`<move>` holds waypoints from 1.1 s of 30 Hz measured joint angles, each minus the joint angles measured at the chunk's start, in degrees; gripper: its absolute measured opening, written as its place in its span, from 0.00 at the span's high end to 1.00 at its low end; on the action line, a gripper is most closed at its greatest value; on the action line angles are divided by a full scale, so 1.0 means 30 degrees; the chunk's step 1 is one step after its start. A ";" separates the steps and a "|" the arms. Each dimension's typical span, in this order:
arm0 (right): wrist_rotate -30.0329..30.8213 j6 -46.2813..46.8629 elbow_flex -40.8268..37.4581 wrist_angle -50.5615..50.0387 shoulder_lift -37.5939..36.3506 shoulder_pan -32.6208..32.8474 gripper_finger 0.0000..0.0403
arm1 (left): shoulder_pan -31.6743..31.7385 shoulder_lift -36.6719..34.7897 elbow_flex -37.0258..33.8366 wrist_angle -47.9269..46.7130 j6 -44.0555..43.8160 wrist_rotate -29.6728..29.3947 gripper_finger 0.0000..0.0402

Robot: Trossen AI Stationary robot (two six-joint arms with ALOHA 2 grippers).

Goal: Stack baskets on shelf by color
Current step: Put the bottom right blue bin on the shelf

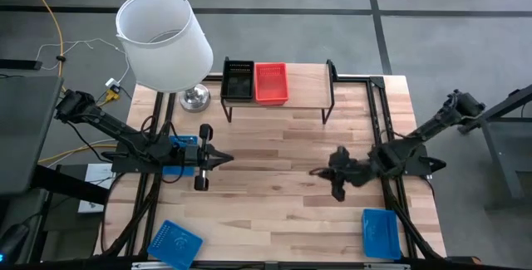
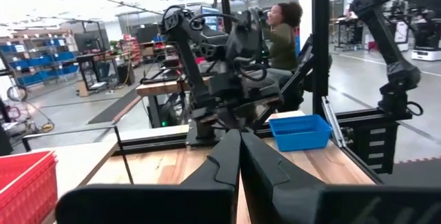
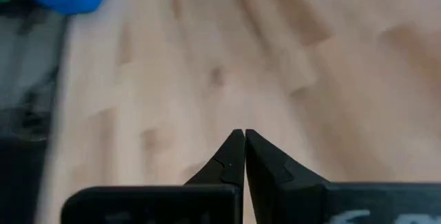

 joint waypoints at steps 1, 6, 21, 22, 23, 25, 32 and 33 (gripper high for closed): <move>-0.0253 0.1012 0.0085 -0.0356 0.0006 0.0618 1.00 | 0.0000 0.0000 0.0000 0.0000 0.0000 0.0014 1.00; -0.0513 0.7121 0.2387 -0.6031 0.0826 0.3798 1.00 | 0.0007 0.0000 0.0000 0.0000 0.0000 0.0014 1.00; -0.7527 1.4691 1.1598 -1.8301 0.9566 0.8713 1.00 | 0.0007 0.0000 0.0007 -0.0133 0.0005 0.0021 1.00; -0.7539 1.4899 1.1703 -1.8296 0.9887 0.8874 1.00 | 0.0007 0.0000 0.0007 -0.0131 0.0003 0.0021 1.00; -0.7705 1.5235 1.1755 -1.8272 1.0190 0.9004 1.00 | 0.0007 0.0000 0.0007 -0.0136 0.0000 0.0021 1.00; -0.8596 1.5895 1.1759 -1.8142 1.0726 0.9123 0.97 | 0.0007 0.0000 0.0007 -0.0137 0.0000 0.0062 1.00; -0.9385 1.6802 1.1759 -1.7881 1.2356 0.9413 0.73 | 0.0003 0.0007 0.0007 -0.0134 0.0000 0.0648 1.00; -0.9478 1.6675 1.1759 -1.7879 1.2570 0.9415 0.68 | 0.0007 0.0007 0.0007 -0.0131 0.0000 0.0652 1.00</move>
